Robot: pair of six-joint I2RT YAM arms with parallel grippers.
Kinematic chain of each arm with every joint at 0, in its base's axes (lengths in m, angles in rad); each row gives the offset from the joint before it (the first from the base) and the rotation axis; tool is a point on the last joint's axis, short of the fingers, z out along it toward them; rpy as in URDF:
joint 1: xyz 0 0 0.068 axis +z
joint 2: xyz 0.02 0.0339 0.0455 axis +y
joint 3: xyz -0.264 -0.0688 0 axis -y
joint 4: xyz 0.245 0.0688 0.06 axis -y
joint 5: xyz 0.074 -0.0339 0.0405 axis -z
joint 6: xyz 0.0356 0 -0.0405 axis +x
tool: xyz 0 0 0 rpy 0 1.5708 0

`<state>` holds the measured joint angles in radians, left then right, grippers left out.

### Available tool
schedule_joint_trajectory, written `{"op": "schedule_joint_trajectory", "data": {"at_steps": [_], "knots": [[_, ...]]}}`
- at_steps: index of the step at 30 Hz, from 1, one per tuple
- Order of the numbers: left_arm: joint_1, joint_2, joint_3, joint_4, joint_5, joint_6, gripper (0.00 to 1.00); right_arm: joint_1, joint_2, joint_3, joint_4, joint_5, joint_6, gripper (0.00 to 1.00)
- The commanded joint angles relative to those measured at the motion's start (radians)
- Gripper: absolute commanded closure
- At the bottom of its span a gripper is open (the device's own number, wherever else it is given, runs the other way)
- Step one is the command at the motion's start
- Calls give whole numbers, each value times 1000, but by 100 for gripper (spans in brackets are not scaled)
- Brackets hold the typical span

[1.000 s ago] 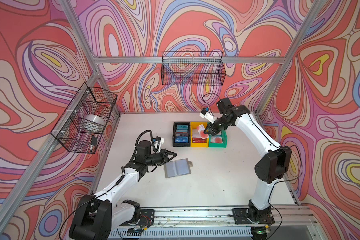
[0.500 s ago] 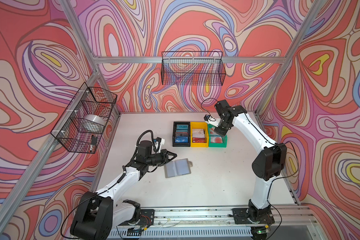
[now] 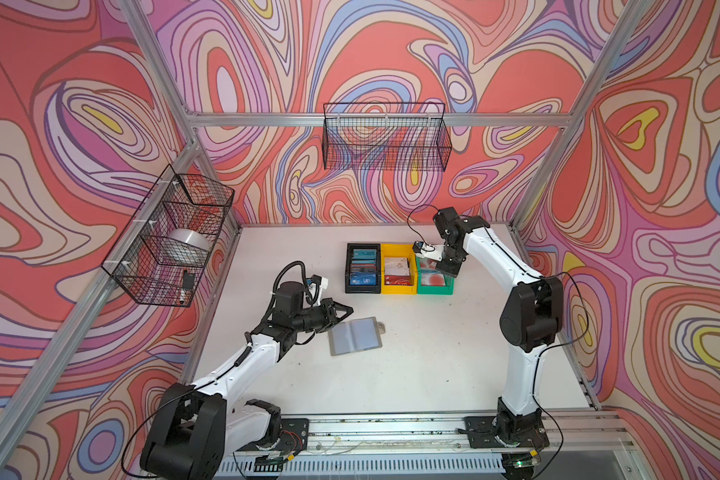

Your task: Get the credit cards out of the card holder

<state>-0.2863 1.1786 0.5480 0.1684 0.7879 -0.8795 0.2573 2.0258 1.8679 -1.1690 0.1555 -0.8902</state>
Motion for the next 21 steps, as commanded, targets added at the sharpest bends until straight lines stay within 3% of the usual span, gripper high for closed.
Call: {"op": "schedule_joint_trajectory", "data": {"at_steps": [1, 21], "knots": [[6, 4, -12, 42, -1, -14, 88, -11, 20, -33, 64, -49, -48, 100], [6, -13, -23, 42, -16, -10, 87, 16, 94, -34, 59, -78, -63, 100]]}}
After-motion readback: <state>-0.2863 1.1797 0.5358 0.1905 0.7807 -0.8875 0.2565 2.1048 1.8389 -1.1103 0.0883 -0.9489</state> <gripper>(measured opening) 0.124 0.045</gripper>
